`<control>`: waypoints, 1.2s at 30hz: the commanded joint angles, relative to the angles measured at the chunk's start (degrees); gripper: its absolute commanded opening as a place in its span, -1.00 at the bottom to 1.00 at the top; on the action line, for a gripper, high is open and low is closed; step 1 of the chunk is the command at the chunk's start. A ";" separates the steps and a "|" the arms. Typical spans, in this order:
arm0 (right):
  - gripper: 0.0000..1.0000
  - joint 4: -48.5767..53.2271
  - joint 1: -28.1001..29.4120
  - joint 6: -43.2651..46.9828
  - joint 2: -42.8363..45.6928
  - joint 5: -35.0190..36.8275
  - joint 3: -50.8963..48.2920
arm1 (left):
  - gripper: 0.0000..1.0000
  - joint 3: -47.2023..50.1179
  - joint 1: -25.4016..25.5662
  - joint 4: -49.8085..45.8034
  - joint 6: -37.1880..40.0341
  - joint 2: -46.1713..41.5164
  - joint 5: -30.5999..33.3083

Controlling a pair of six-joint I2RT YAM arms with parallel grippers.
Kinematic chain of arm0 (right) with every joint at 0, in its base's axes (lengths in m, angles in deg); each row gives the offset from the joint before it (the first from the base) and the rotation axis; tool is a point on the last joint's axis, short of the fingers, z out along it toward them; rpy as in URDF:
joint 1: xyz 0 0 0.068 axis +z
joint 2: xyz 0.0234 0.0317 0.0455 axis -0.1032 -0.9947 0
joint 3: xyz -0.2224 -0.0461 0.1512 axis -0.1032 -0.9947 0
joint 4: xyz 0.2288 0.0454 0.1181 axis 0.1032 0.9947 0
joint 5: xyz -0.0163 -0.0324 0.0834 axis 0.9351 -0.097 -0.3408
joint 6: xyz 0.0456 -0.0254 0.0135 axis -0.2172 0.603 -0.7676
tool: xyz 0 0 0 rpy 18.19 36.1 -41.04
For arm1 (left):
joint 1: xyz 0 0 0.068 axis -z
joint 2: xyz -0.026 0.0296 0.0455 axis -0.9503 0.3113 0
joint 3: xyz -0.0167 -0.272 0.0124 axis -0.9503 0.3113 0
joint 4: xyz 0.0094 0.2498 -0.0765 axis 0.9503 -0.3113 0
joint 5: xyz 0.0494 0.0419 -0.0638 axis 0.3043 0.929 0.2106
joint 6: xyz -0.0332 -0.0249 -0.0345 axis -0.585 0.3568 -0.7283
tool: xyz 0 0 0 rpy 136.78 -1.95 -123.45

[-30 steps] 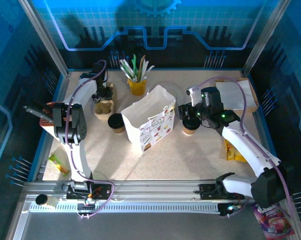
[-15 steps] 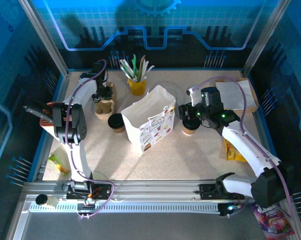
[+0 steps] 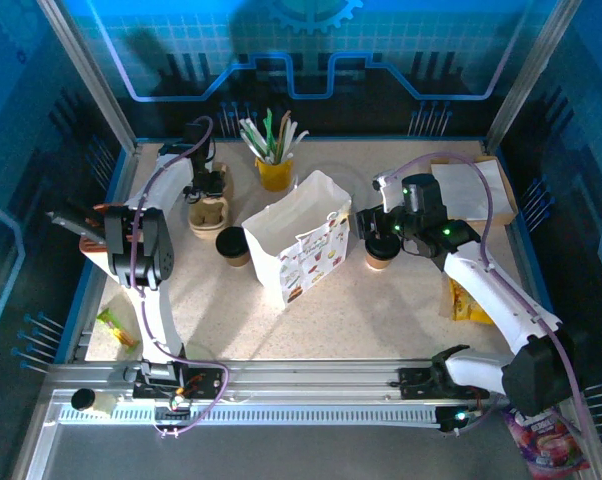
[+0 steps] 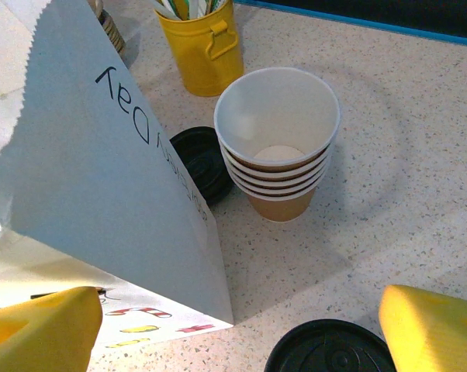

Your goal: Pack the takeout coffee

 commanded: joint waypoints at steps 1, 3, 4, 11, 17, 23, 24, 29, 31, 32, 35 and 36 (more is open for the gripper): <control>0.86 0.47 -0.76 -0.24 0.27 -0.52 1.71 | -0.36 -1.76 -0.50 -1.48 1.36 -2.16 -0.03; 0.86 0.52 -0.76 -0.21 0.30 -0.51 1.65 | -0.37 -1.88 -0.52 -1.62 1.59 -2.49 0.05; 0.86 0.48 -0.76 -0.26 0.30 -0.52 1.66 | -0.37 -1.93 -0.56 -1.54 1.77 -2.73 0.10; 0.86 0.64 -0.76 -0.31 0.81 -0.21 1.67 | -0.38 -2.15 -0.49 -2.05 2.87 -4.67 0.89; 0.86 0.71 -0.76 -0.65 1.44 0.60 1.64 | -0.38 -2.15 -0.47 -2.59 3.04 -6.89 1.22; 0.86 0.47 -0.76 -0.92 3.37 2.91 0.83 | -0.39 -1.67 -0.36 -2.66 2.48 -10.41 1.15; 0.86 0.38 -0.76 -1.01 3.68 3.45 0.71 | -0.39 -1.48 -0.27 -2.69 2.39 -11.06 1.04; 0.86 0.18 -0.76 -1.23 4.64 4.82 0.99 | -0.39 -0.17 0.37 -2.72 1.64 -15.36 0.88; 0.86 0.18 -0.76 -1.36 4.94 5.18 1.09 | -0.39 -0.04 0.60 -3.21 1.72 -17.03 1.13; 0.86 0.14 -0.76 -1.35 5.15 5.49 1.04 | -0.39 0.01 0.70 -3.57 1.71 -18.03 1.15; 0.86 0.90 -0.85 -1.54 5.79 6.43 1.58 | -0.39 0.38 1.11 -4.03 1.50 -21.21 1.07; 0.86 1.50 -0.90 -1.62 6.07 6.95 1.97 | -0.39 0.52 1.30 -4.16 1.46 -22.31 0.98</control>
